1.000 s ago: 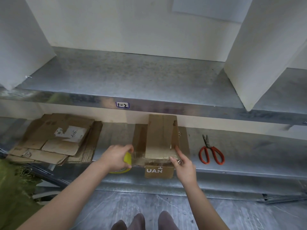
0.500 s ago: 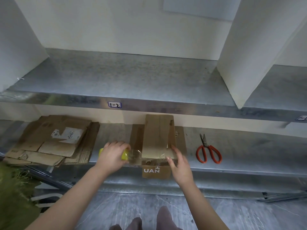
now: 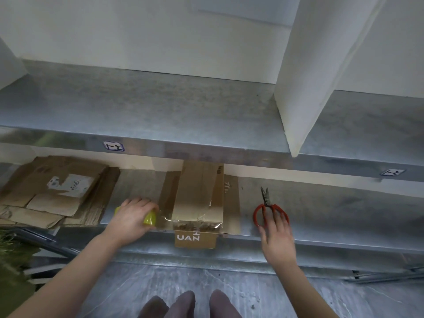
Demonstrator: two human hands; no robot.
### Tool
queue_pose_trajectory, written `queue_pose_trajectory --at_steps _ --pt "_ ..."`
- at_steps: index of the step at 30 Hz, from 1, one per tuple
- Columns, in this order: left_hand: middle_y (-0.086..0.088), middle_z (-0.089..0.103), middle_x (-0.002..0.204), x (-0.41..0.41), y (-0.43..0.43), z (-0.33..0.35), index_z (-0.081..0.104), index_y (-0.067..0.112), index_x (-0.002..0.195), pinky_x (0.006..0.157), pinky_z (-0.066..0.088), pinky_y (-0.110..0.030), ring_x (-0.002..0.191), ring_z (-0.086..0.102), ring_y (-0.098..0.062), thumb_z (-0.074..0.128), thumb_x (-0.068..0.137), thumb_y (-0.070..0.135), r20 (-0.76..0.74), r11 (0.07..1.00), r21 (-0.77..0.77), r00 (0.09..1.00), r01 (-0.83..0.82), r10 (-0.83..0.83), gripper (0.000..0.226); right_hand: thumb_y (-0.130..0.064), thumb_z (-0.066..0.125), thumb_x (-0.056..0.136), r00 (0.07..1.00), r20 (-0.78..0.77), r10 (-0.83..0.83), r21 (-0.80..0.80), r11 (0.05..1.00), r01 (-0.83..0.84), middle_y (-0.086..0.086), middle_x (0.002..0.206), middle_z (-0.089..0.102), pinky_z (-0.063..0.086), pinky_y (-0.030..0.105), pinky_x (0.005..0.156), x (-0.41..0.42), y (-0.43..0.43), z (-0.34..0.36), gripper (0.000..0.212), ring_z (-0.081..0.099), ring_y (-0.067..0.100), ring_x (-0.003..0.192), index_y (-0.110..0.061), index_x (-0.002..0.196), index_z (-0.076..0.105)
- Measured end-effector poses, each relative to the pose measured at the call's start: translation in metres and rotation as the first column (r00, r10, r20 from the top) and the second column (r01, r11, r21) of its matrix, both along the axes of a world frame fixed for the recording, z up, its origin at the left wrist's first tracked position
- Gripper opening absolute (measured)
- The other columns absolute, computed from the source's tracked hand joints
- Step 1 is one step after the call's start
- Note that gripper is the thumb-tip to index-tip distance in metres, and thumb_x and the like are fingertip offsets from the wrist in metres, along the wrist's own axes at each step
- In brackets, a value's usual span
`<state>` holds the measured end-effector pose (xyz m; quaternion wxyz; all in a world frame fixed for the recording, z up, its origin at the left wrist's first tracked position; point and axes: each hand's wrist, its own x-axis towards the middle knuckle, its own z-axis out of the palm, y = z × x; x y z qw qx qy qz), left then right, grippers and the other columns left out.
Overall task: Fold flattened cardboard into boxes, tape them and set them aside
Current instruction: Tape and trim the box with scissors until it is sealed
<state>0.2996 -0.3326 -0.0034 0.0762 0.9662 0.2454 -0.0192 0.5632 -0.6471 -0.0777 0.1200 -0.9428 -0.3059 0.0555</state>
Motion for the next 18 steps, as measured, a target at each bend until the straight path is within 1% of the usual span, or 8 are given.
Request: queue_pose_trajectory --at_steps 3,4,6,8,11,15,16,18 --pt "0.011 0.064 0.104 0.002 -0.003 -0.003 0.063 0.031 0.100 0.084 0.043 -0.037 0.103 0.058 -0.020 0.084 0.060 0.043 -0.008 0.999 0.044 1.000 0.019 -0.019 0.046 -0.055 0.017 0.093 0.997 -0.004 0.074 -0.085 0.994 -0.074 0.002 0.154 0.035 0.035 0.043 0.112 0.030 -0.008 -0.006 0.065 0.032 0.027 0.140 -0.027 0.151 0.030" --pt "0.010 0.064 0.104 0.002 -0.004 -0.004 0.063 0.031 0.101 0.085 0.044 -0.037 0.104 0.058 -0.020 0.084 0.060 0.044 -0.008 0.998 0.056 1.000 0.013 -0.013 0.047 -0.055 0.022 0.094 0.997 -0.019 0.081 -0.126 0.989 -0.082 0.001 0.153 0.035 0.037 0.042 0.109 0.036 -0.007 -0.006 0.062 0.035 0.026 0.138 -0.028 0.149 0.031" --pt "0.009 0.066 0.102 0.004 -0.004 -0.005 0.064 0.030 0.100 0.081 0.045 -0.037 0.100 0.060 -0.021 0.086 0.056 0.044 0.000 0.997 0.083 1.000 0.008 -0.008 0.051 -0.051 0.039 0.095 1.000 -0.012 0.018 -0.172 0.985 -0.020 0.004 0.145 0.044 0.041 0.040 0.098 0.044 0.001 -0.004 0.053 0.044 0.027 0.128 -0.026 0.141 0.042" --pt "0.007 0.067 0.098 0.005 -0.003 -0.006 0.063 0.029 0.095 0.075 0.045 -0.036 0.095 0.062 -0.023 0.089 0.051 0.042 0.008 0.997 0.081 1.000 -0.005 0.004 0.053 -0.049 0.051 0.091 0.997 -0.003 -0.083 -0.171 0.982 0.081 0.009 0.130 0.055 0.042 0.039 0.091 0.045 0.010 0.000 0.055 0.052 0.029 0.116 -0.020 0.137 0.045" --pt "0.005 0.066 0.103 0.004 -0.001 -0.002 0.063 0.027 0.097 0.079 0.042 -0.037 0.101 0.060 -0.024 0.088 0.055 0.037 0.030 0.998 0.025 0.998 -0.062 0.061 0.050 -0.054 0.050 0.090 0.974 -0.038 -0.223 -0.198 0.957 0.211 0.011 0.124 0.057 0.044 0.037 0.092 0.047 0.017 0.000 0.062 0.055 0.029 0.113 -0.011 0.135 0.043" --pt "0.008 0.061 0.114 0.004 -0.001 0.004 0.061 0.029 0.104 0.085 0.036 -0.034 0.112 0.053 -0.021 0.082 0.065 0.041 0.021 0.996 -0.022 0.996 -0.086 0.086 0.046 -0.064 0.044 0.090 0.975 -0.007 -0.223 -0.235 0.948 0.215 0.011 0.117 0.060 0.048 0.035 0.084 0.052 0.018 -0.003 0.067 0.059 0.027 0.106 -0.007 0.123 0.050" --pt "0.008 0.061 0.115 0.004 -0.001 0.003 0.060 0.028 0.105 0.085 0.035 -0.034 0.112 0.052 -0.021 0.081 0.065 0.042 0.018 0.996 -0.022 0.996 -0.081 0.082 0.047 -0.064 0.044 0.090 0.975 0.001 -0.221 -0.248 0.945 0.215 0.010 0.115 0.061 0.048 0.033 0.081 0.054 0.019 -0.003 0.066 0.059 0.027 0.104 -0.007 0.121 0.051" --pt "0.008 0.060 0.118 0.004 -0.001 0.003 0.059 0.028 0.109 0.087 0.035 -0.035 0.114 0.051 -0.020 0.080 0.066 0.044 0.006 0.998 -0.021 0.998 -0.062 0.062 0.050 -0.058 0.043 0.093 0.972 -0.007 -0.237 -0.294 0.929 0.224 0.010 0.113 0.063 0.046 0.031 0.078 0.054 0.026 -0.002 0.058 0.061 0.026 0.103 -0.007 0.119 0.052"
